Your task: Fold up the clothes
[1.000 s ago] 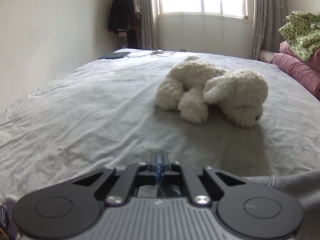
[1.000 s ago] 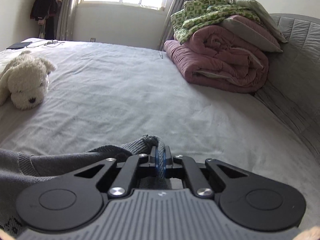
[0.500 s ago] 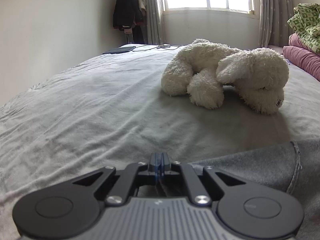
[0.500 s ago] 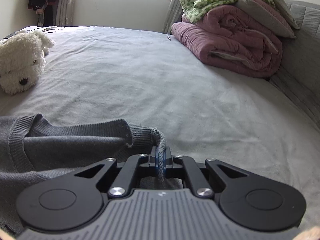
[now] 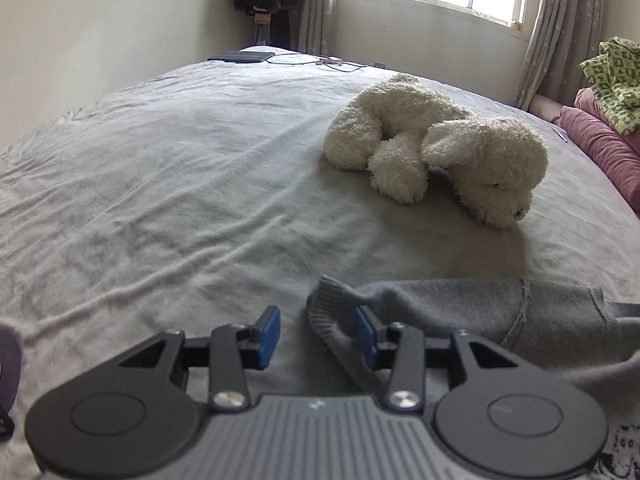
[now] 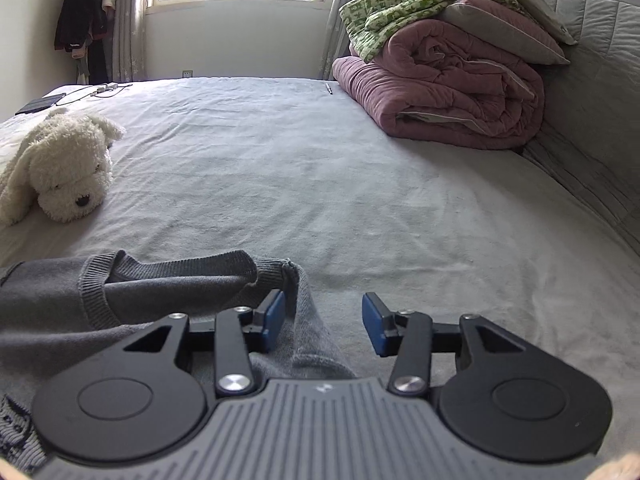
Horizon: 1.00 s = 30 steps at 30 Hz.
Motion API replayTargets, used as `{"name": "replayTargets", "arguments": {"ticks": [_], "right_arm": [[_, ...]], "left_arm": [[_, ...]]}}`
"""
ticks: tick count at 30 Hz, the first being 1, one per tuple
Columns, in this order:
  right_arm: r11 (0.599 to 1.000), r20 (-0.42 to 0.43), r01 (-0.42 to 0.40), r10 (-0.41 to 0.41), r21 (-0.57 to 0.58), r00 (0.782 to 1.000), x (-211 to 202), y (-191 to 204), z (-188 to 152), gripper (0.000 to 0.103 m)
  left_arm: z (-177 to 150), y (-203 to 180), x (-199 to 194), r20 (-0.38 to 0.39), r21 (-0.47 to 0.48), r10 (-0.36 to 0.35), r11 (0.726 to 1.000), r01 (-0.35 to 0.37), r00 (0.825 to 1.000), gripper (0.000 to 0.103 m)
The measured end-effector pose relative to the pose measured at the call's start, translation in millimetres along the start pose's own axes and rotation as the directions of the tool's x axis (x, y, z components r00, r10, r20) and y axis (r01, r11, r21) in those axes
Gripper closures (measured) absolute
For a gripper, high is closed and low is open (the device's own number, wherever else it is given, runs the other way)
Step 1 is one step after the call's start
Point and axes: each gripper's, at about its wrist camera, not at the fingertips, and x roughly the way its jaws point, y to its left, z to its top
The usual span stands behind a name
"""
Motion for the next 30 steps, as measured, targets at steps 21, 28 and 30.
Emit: {"name": "replayTargets", "arguments": {"ticks": [21, 28, 30], "right_arm": [[0.971, -0.110, -0.145, 0.168, 0.189, 0.980, -116.4, -22.2, -72.1, 0.048], [0.956, -0.166, -0.189, 0.229, 0.225, 0.959, -125.9, -24.9, -102.5, 0.047], [0.951, -0.179, -0.200, 0.245, 0.238, 0.953, -127.1, -26.7, -105.0, 0.047]], "left_arm": [[-74.8, -15.8, -113.5, -0.171, -0.049, -0.215, 0.977, 0.209, 0.962, 0.045], [-114.4, -25.9, -119.6, -0.226, -0.010, -0.303, 0.951, 0.309, 0.926, 0.045], [-120.8, -28.4, -117.4, -0.259, -0.003, -0.314, 0.946, 0.325, 0.913, 0.047]]}}
